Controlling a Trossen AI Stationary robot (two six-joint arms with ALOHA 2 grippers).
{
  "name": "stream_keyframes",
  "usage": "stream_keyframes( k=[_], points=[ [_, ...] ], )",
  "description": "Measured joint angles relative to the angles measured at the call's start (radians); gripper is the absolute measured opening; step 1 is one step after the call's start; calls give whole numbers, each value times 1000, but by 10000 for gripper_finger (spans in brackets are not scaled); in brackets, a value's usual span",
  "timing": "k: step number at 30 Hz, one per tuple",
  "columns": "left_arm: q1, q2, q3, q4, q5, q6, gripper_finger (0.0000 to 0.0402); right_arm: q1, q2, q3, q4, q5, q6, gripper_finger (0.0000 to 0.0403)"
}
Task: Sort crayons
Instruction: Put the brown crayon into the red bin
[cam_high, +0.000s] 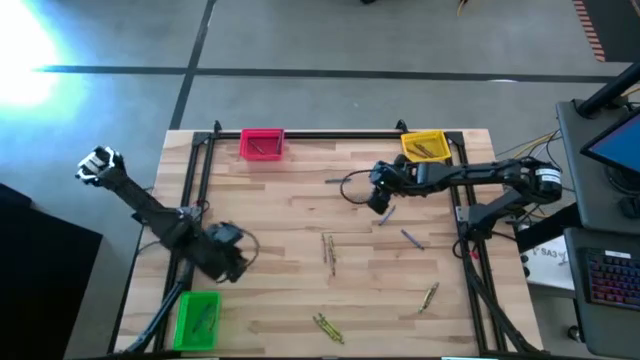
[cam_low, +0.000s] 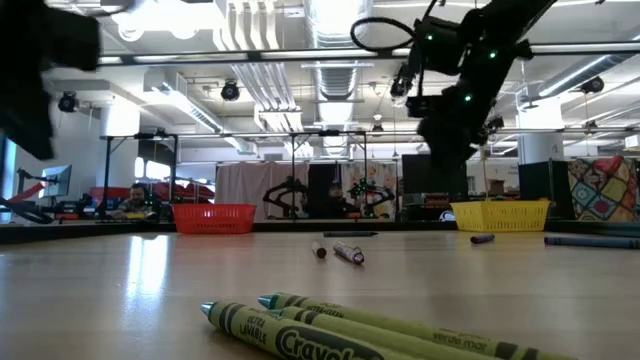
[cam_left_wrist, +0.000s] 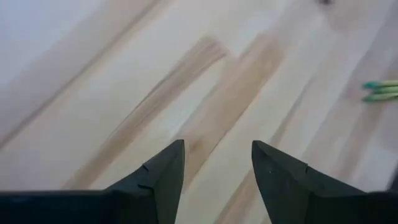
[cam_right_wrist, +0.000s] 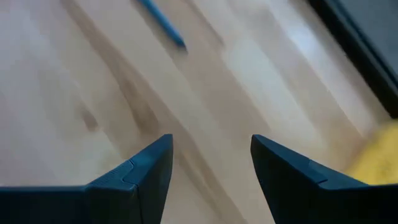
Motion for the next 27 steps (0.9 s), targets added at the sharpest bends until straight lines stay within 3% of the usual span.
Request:
stream_keyframes(
  k=[5, 13, 21, 27],
  points=[
    [233, -5, -158, 373, 93, 328, 170, 24, -57, -2, -234, -68, 23, 210],
    [543, 79, -202, 651, 60, 794, 170, 110, -116, -23, -665, -126, 340, 210],
    [591, 302, -212, 1113, 55, 1035, 170, 344, -123, -44, -725, -268, 594, 210],
    [591, 455, -213, 1265, 56, 1056, 170, 604, -124, -47, -715, -301, 859, 210]
  ],
)
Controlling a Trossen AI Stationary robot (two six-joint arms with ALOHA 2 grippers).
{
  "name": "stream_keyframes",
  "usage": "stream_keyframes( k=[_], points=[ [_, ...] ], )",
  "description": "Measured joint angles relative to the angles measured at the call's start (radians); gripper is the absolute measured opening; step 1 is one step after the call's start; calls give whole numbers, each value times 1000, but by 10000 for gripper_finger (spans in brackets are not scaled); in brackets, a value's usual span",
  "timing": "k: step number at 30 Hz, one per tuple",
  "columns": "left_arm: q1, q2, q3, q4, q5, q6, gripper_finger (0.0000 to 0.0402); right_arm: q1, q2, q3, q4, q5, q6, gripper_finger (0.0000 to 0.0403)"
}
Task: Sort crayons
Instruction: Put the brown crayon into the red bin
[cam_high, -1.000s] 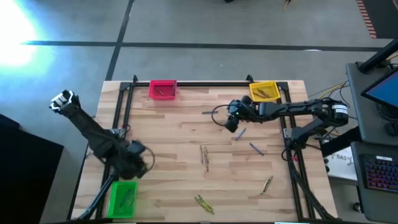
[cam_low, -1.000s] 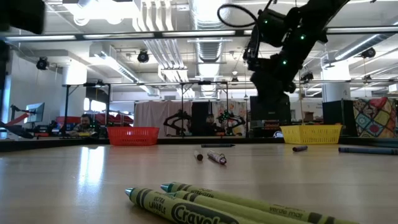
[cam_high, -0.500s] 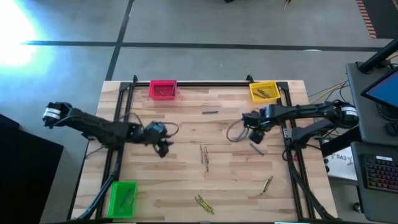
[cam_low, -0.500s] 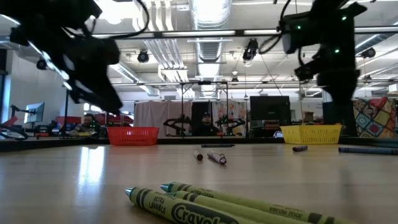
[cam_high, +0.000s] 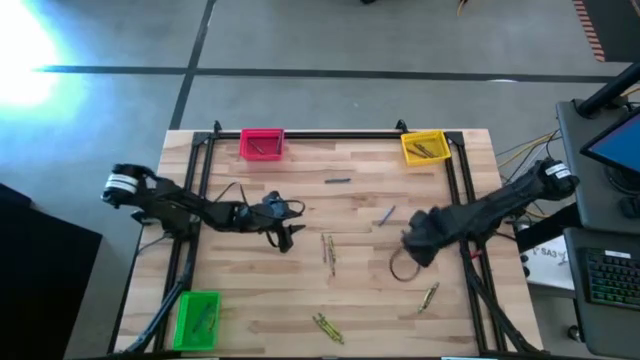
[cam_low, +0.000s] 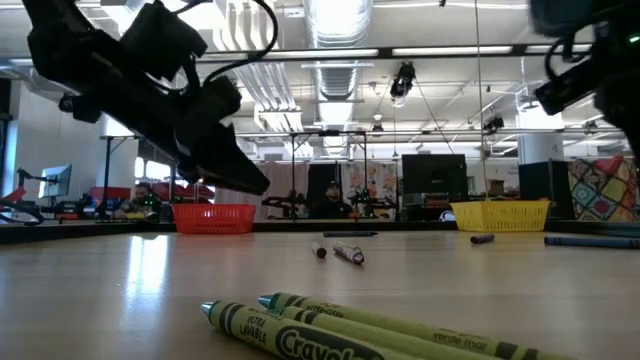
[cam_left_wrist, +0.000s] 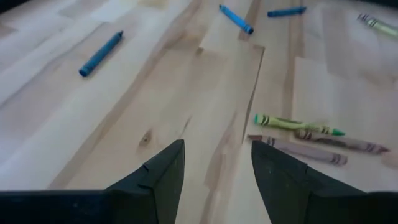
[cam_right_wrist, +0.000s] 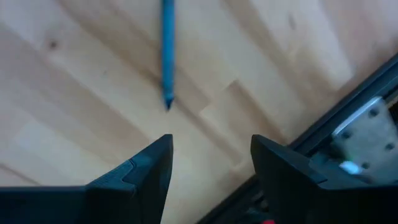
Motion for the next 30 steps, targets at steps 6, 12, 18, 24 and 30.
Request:
stream_keyframes(
  k=[6, 12, 18, 24, 30],
  points=[
    [0, 90, 0, 75, 0, 32, 170, 279, 22, -44, 147, 5, -6, 210],
    [0, 118, 0, 108, 0, 44, 170, 517, 89, -47, 193, -2, -150, 196],
    [12, 101, 0, 115, 2, 70, 170, 578, 138, -47, 282, -9, -209, 166],
    [21, 99, 0, 112, 2, 70, 170, 577, 195, -47, 384, -15, -229, 142],
    [21, 99, 0, 107, 3, 64, 170, 577, 254, -44, 402, -20, -274, 133]
  ],
)
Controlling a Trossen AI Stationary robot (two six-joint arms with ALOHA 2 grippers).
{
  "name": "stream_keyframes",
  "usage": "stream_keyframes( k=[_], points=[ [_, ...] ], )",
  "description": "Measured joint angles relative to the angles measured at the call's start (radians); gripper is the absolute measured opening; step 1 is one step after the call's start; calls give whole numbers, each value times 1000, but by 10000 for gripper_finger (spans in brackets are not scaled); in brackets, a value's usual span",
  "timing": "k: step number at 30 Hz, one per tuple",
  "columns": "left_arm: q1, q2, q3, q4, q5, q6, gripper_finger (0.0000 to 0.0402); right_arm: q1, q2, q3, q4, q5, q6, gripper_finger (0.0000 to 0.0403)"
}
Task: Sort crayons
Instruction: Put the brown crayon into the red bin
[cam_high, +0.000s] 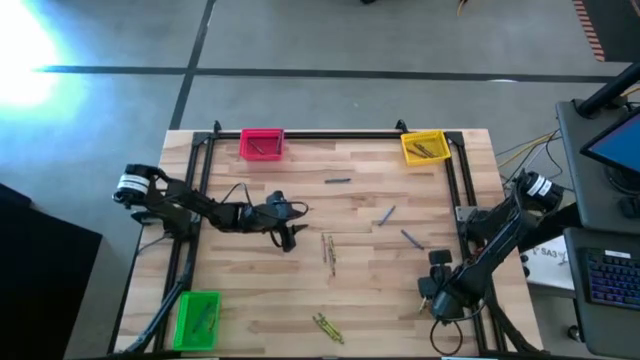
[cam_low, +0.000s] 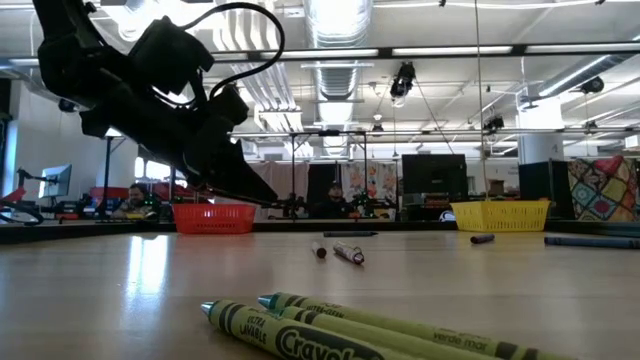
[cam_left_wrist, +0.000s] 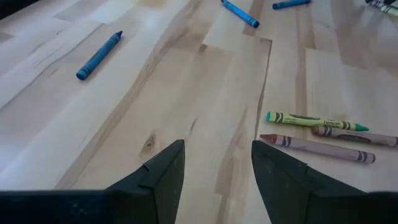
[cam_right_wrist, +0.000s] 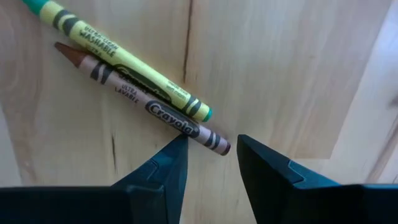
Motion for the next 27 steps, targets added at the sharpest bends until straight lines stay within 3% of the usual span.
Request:
stream_keyframes(
  k=[7, 20, 27],
  points=[
    [0, 0, 0, -4, 0, -6, 170, 0, 2, 1, 10, -1, -22, 116],
    [4, 0, 0, -8, 0, -6, 170, -23, -31, -2, 19, 0, -33, 38],
    [4, 0, 0, -38, 0, -18, 170, -89, -32, -2, 19, 2, -53, 32]
  ],
)
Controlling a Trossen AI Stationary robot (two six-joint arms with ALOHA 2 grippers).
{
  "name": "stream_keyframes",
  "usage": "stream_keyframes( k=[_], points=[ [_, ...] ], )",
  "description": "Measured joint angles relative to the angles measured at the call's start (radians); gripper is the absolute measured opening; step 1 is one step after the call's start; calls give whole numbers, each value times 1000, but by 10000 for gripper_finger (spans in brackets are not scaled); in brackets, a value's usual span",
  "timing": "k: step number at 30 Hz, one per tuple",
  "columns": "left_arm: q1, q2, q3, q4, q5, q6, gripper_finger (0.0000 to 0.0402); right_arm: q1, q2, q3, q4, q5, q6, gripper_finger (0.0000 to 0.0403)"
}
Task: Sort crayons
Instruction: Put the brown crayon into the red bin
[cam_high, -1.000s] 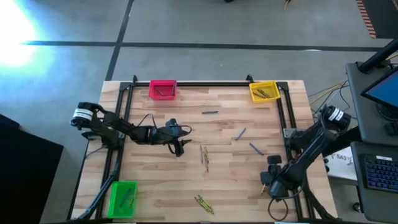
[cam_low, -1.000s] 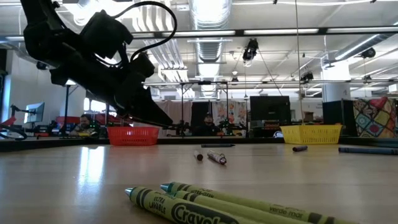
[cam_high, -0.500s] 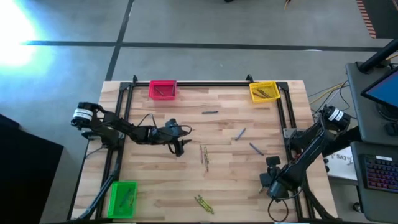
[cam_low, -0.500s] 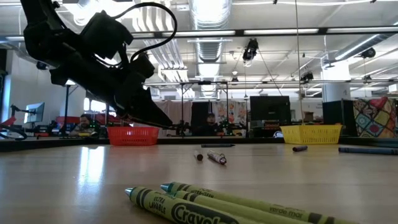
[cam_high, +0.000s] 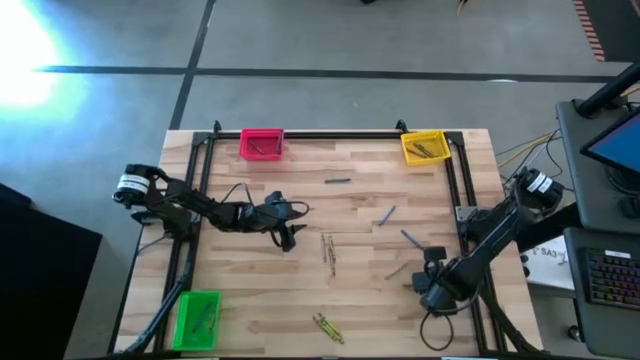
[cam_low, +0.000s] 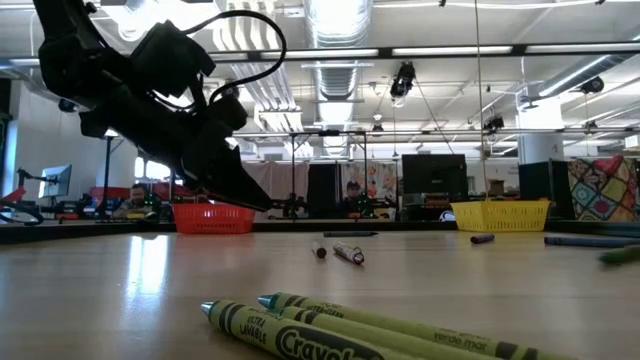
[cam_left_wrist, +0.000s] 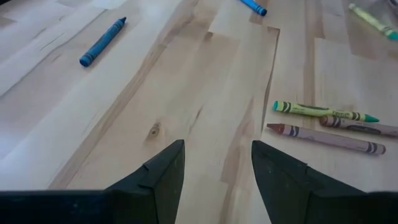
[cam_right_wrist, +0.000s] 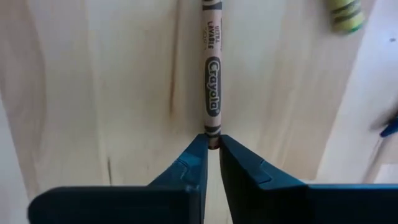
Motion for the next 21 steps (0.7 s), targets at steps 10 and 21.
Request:
stream_keyframes(
  k=[10, 21],
  points=[
    [3, 0, 0, -4, 0, -3, 170, -34, -5, 22, 24, 2, 31, 119],
    [5, -1, 0, 3, 0, -9, 170, -56, 51, 15, 133, 76, -19, 143]
  ],
)
